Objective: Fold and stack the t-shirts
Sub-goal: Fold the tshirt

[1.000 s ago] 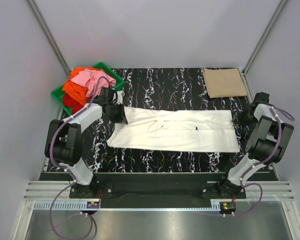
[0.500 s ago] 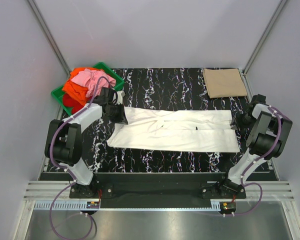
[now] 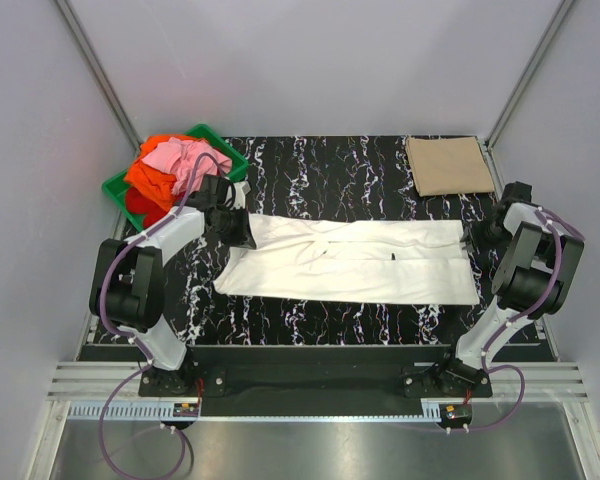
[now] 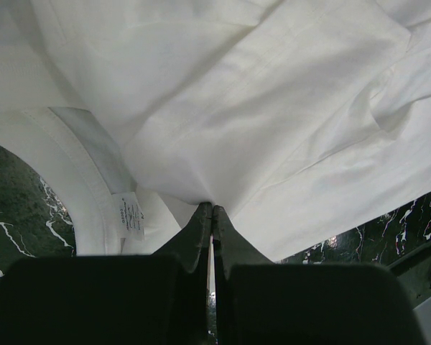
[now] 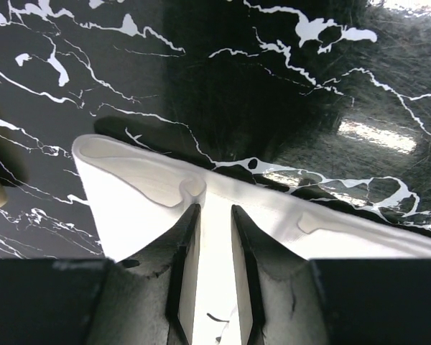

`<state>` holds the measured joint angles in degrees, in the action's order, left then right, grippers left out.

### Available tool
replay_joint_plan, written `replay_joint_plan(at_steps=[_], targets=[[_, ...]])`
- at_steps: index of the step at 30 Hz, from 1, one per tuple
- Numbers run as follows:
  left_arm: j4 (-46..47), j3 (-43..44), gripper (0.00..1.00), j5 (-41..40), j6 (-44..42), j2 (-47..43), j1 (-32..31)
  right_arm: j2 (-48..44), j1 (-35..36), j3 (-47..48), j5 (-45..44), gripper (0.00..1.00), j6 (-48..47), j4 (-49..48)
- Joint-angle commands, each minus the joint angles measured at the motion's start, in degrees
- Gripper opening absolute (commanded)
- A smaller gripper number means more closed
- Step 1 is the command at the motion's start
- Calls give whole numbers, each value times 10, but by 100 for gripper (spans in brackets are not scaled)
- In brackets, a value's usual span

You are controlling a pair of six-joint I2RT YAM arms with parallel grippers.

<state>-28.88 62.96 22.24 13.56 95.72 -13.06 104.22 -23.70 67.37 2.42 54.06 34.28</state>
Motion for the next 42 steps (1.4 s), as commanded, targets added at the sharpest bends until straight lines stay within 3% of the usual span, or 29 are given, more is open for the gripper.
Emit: replay_joint_plan(at_steps=[1, 42], targets=[[3, 23, 0, 13, -1, -21, -2, 7, 4, 24, -14, 31, 15, 3], [2, 25, 0, 13, 3, -10, -2, -37, 20, 21, -40, 31, 43, 5]])
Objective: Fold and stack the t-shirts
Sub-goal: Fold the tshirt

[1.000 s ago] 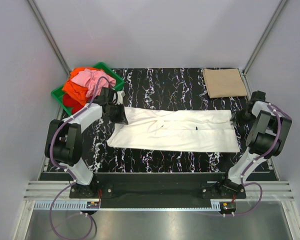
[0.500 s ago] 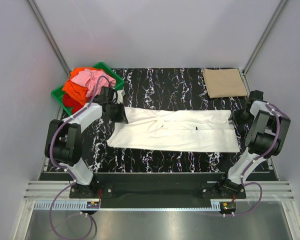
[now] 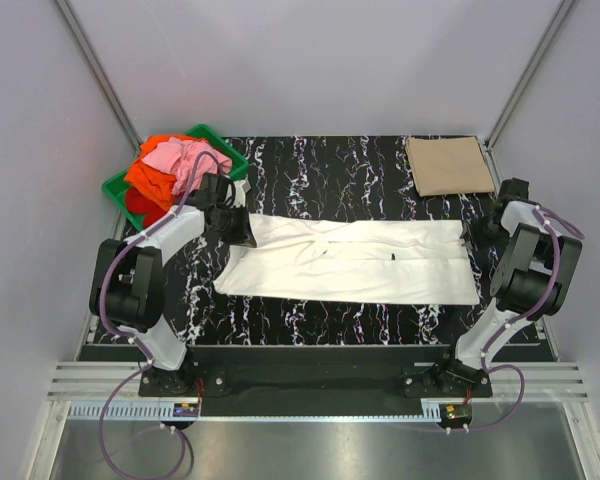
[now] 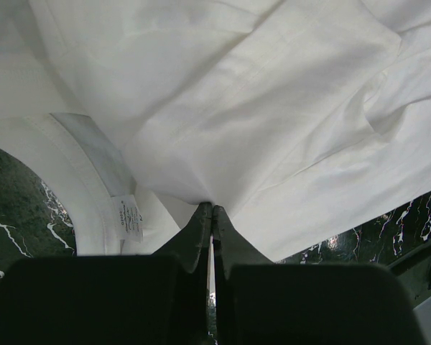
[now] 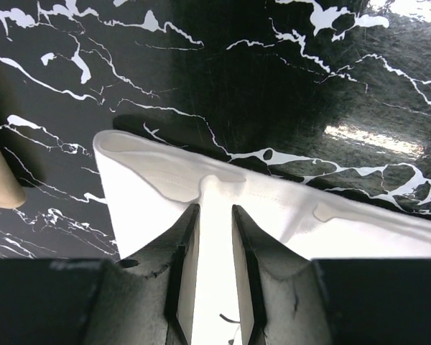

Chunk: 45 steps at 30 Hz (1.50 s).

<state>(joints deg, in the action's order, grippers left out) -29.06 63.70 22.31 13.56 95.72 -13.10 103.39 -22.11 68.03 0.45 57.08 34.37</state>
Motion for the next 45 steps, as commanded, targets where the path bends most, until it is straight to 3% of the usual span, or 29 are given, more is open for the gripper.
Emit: replay_joint_plan(at_steps=[1, 28, 30, 35, 45], targets=[[3, 19, 0, 13, 3, -10, -2, -30, 4, 13, -19, 31, 14, 5], [4, 19, 0, 14, 2, -14, -3, 38, 4, 13, -40, 32, 5, -15], [4, 19, 0, 13, 1, -14, -3, 39, 4, 11, -46, 28, 3, -17], [4, 22, 0, 7, 5, -14, -3, 24, 4, 5, -64, 0, -2, -22], [-31, 84, 0, -52, 0, -19, 9, -7, 4, 28, -59, 0, -23, -19]])
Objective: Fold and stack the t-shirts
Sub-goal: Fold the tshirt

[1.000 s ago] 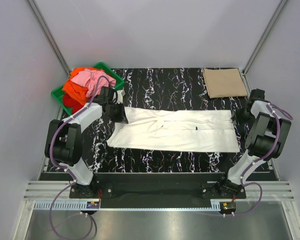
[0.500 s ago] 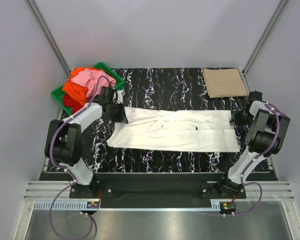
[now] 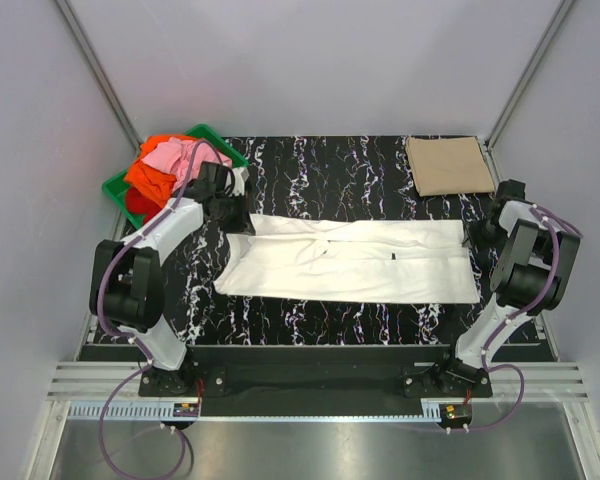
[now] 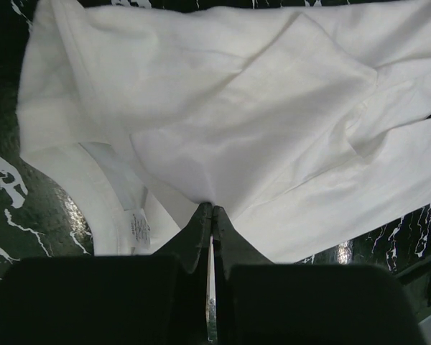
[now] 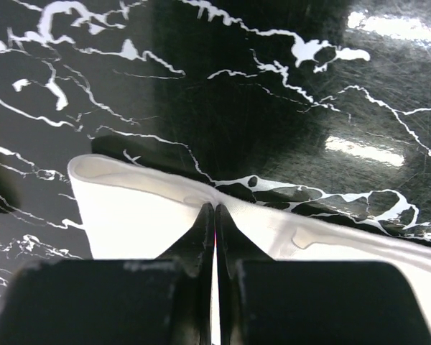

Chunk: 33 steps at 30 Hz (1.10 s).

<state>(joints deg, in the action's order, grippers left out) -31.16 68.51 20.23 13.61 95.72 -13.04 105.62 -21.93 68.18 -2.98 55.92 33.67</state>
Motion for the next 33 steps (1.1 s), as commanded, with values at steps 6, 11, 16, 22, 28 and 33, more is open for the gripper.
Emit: replay_joint_plan(at_steps=[6, 11, 16, 22, 28, 33], targets=[[-14, 39, 0, -27, 1, -22, 16, -35, 2, 25, -20, 0, -17, -7], [-14, 36, 0, -27, 1, -21, 17, -44, 1, 29, -26, 4, -26, -4], [-14, 35, 0, -18, 3, -20, 17, -44, 1, 35, -22, 9, -34, -3], [-7, 26, 0, -5, 4, -16, 17, -37, 1, 33, -3, 6, -43, -5], [-2, 22, 0, 2, 7, -16, 17, -32, 1, 28, 20, 0, -58, -18], [1, 15, 0, 5, 9, -14, 15, -38, 1, 23, 27, 0, -61, -33]])
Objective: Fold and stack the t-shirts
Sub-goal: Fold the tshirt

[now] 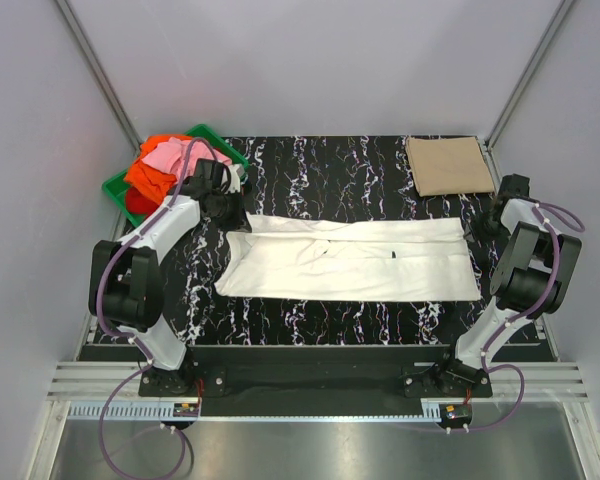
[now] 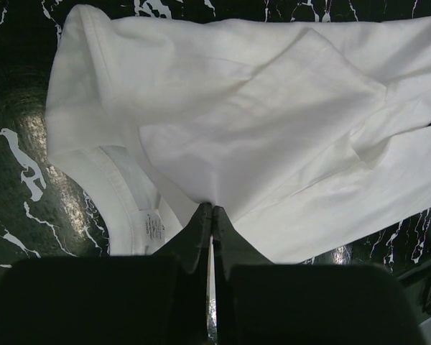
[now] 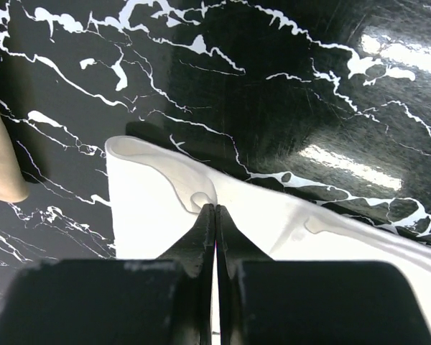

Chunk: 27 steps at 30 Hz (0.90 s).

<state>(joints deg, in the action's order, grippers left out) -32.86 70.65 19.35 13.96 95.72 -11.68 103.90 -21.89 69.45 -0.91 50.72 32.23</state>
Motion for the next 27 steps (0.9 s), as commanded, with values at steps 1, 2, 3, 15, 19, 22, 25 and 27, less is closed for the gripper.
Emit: replay_joint_plan(at_steps=[1, 2, 3, 15, 19, 22, 25, 27], targets=[[19, -5, 0, 14, 5, -13, 1, -21, 2, 10, 6, 0, -11, -17], [19, -5, 0, 15, 5, -12, 1, -21, 1, 10, 6, 0, -12, -17], [19, -6, 0, 15, 5, -13, 0, -24, 1, 9, 6, 0, -11, -18], [6, -39, 0, -15, 6, -42, -1, -71, 0, -36, -29, 0, -35, -18], [7, -61, 0, -12, 2, -35, -1, -71, 0, -54, -40, 0, -49, -23], [7, -71, 0, -14, -1, -35, -8, -60, 0, -63, -55, 0, -62, -29], [6, -81, 0, -20, -1, -37, -16, -50, 0, -71, -54, 0, -69, -39], [5, -86, 0, -21, -2, -38, -18, -49, 0, -74, -49, 0, -75, -46]])
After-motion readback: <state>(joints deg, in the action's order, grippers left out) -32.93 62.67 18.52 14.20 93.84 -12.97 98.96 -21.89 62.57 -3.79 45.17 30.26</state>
